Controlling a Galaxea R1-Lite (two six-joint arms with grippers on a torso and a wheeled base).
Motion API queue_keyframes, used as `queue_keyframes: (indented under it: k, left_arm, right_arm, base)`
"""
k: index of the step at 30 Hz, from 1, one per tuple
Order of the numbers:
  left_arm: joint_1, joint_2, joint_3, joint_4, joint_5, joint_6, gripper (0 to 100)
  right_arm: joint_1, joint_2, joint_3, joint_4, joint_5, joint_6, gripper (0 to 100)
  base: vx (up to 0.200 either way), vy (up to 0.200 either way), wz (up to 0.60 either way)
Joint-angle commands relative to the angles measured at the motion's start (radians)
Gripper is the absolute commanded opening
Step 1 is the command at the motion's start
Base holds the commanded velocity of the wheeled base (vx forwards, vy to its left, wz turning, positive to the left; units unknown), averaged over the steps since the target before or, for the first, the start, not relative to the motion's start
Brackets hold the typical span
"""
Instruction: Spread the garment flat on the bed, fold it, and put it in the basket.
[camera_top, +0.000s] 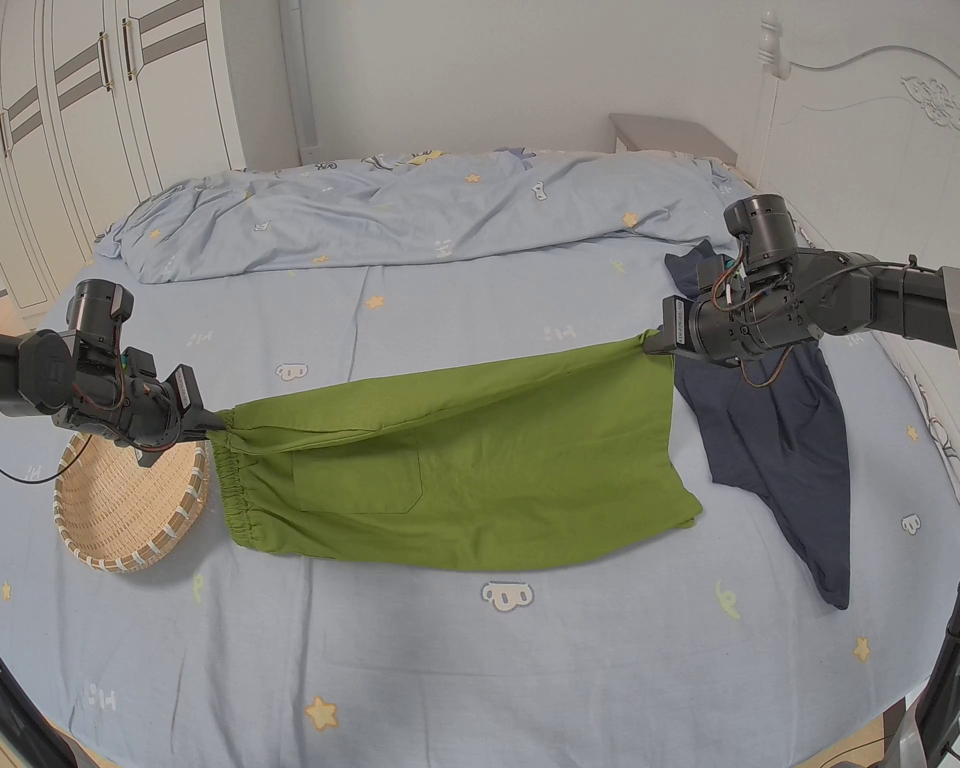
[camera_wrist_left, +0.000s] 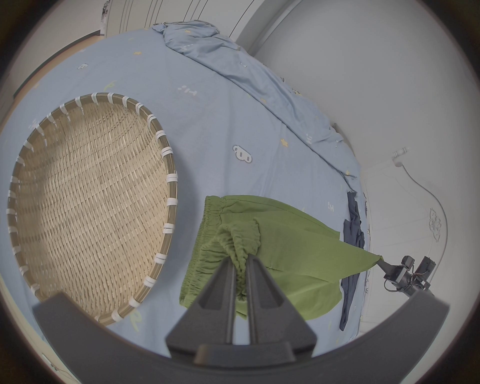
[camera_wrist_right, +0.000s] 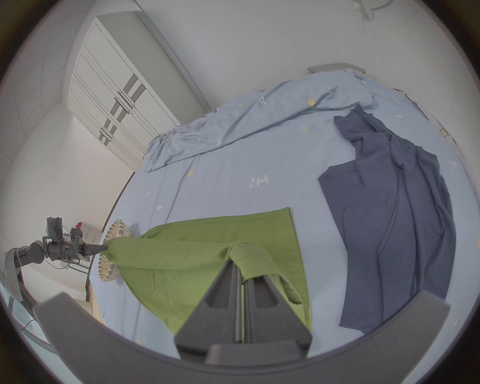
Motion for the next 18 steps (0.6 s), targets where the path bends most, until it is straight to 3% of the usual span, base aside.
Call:
queue_keyframes:
  k: [1, 18]
  left_arm:
    - [-0.015, 0.034, -0.001, -0.024, 0.001, 0.000, 0]
    - [-0.005, 0.091, -0.050, -0.038, 0.002, 0.000, 0]
  right_arm:
    - [-0.008, 0.013, -0.001, 0.001, -0.001, 0.001, 0]
    - [-0.007, 0.067, -0.001, -0.048, -0.003, 0.002, 0]
  base:
    - [0.000, 0.000, 0.00]
    - [0.000, 0.000, 0.00]
